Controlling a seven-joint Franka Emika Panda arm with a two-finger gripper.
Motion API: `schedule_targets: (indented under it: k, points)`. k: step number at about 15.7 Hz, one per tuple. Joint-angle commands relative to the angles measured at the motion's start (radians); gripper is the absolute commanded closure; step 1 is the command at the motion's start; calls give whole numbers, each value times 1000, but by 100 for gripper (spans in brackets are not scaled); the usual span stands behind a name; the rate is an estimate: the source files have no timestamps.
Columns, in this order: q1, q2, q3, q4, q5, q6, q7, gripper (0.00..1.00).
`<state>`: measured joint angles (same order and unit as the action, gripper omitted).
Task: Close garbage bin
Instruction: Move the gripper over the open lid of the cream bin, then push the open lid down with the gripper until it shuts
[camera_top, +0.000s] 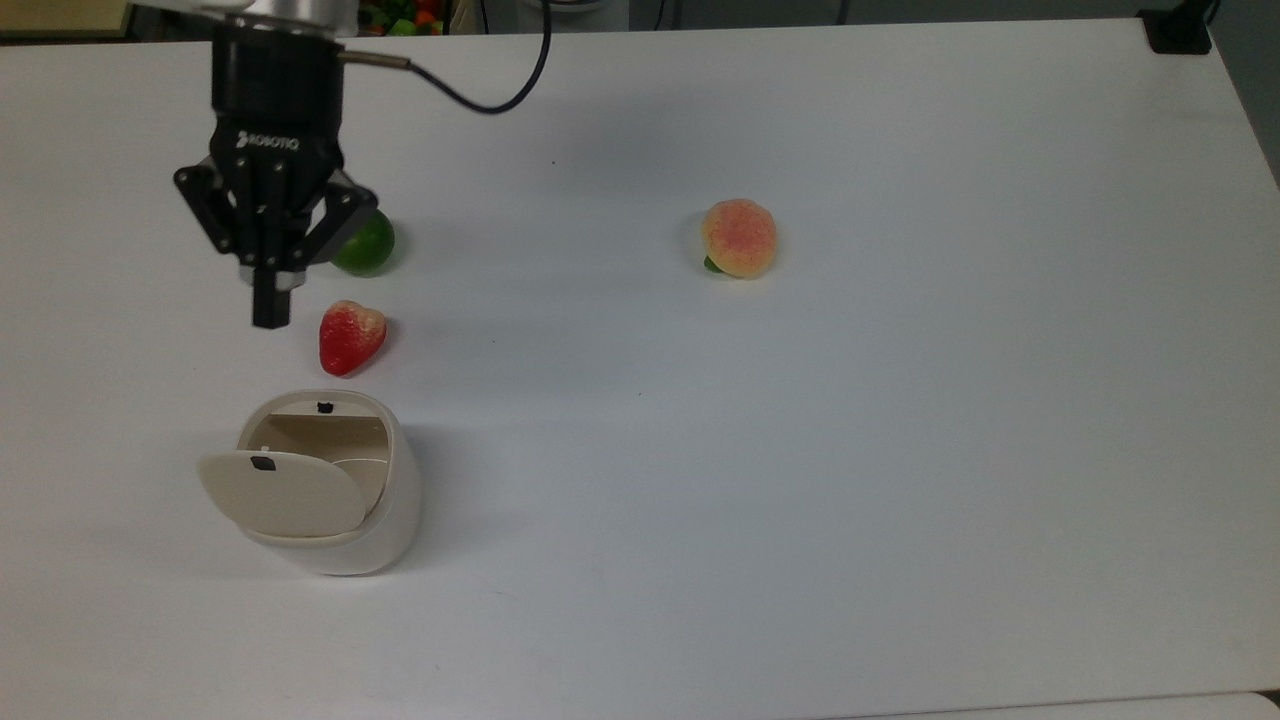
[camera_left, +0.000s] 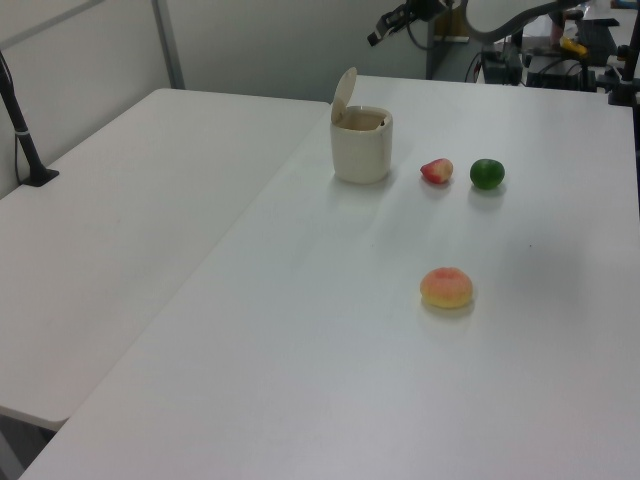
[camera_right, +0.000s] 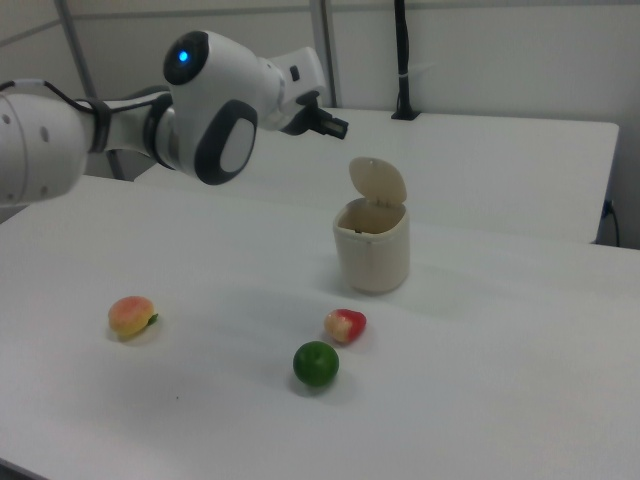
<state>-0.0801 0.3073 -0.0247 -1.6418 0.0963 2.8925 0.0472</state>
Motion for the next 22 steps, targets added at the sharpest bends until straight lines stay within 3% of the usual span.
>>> schedule_targets:
  k: [1,6,13,18,22]
  points:
    - [5,142,-23,144,11,67,53,100]
    - [0,254,-34,218,14,160,78,100]
    - [2,306,-34,237,-1,177,74,100]
    - [0,290,-35,224,-1,174,71,100]
    - [-1,231,-34,140,-10,165,50,100]
